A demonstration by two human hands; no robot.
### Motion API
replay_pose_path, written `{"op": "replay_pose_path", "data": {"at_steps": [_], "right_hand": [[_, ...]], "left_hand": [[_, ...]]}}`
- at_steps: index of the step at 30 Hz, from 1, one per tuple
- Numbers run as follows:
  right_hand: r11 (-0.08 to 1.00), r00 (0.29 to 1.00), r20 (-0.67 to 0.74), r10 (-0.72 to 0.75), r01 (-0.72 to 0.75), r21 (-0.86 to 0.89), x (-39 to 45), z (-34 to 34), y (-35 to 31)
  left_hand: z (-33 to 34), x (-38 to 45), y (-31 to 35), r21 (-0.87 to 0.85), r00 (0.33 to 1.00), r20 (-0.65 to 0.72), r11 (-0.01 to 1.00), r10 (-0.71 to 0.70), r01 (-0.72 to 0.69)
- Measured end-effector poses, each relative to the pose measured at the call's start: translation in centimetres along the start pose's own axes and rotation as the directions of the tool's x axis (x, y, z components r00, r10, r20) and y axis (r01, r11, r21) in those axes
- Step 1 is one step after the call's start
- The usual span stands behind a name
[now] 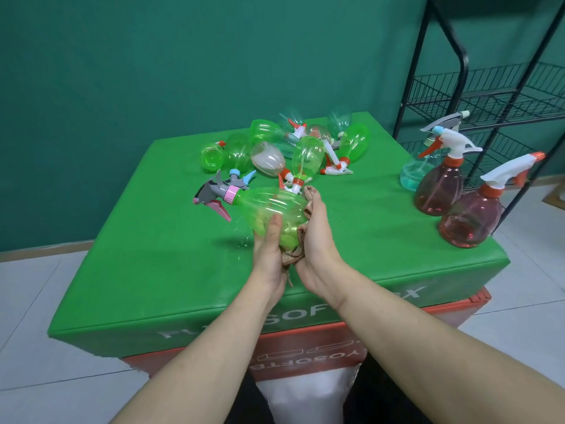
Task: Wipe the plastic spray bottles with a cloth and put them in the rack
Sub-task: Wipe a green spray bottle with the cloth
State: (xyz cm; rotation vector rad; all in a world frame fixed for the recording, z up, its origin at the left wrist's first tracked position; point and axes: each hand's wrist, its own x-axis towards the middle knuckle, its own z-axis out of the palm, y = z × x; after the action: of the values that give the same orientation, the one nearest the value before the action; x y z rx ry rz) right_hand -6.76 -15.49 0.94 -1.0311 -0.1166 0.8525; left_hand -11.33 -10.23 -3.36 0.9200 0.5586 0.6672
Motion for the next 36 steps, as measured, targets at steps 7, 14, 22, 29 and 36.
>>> {"op": "replay_pose_path", "data": {"at_steps": [7, 14, 22, 29, 36], "right_hand": [[0.998, 0.992, -0.111, 0.056, -0.059, -0.026, -0.1, -0.6, 0.3], [0.994, 0.981, -0.193, -0.001, -0.020, -0.107, -0.3, -1.1, 0.2], [0.988, 0.977, -0.198, -0.083, 0.055, -0.145, -0.7, -1.7, 0.3], [0.995, 0.986, -0.166, -0.035, 0.018, -0.102, -0.6, -2.8, -1.0], [0.992, 0.984, -0.148, 0.095, -0.105, -0.065, -0.3, -4.8, -2.5]], "left_hand": [[-1.0, 0.4, -0.4, 0.219, 0.978, 0.007, 0.954, 0.207, -0.203], [-1.1, 0.7, -0.4, 0.345, 0.963, -0.009, 0.905, 0.268, -0.249], [-0.2, 1.1, -0.1, 0.400, 0.946, -0.027, 0.870, 0.324, -0.287], [0.4, 0.8, -1.7, 0.393, 0.965, 0.001, 0.887, 0.262, -0.241], [1.3, 0.4, -2.4, 0.452, 0.984, 0.028, 0.876, 0.177, -0.171]]}}
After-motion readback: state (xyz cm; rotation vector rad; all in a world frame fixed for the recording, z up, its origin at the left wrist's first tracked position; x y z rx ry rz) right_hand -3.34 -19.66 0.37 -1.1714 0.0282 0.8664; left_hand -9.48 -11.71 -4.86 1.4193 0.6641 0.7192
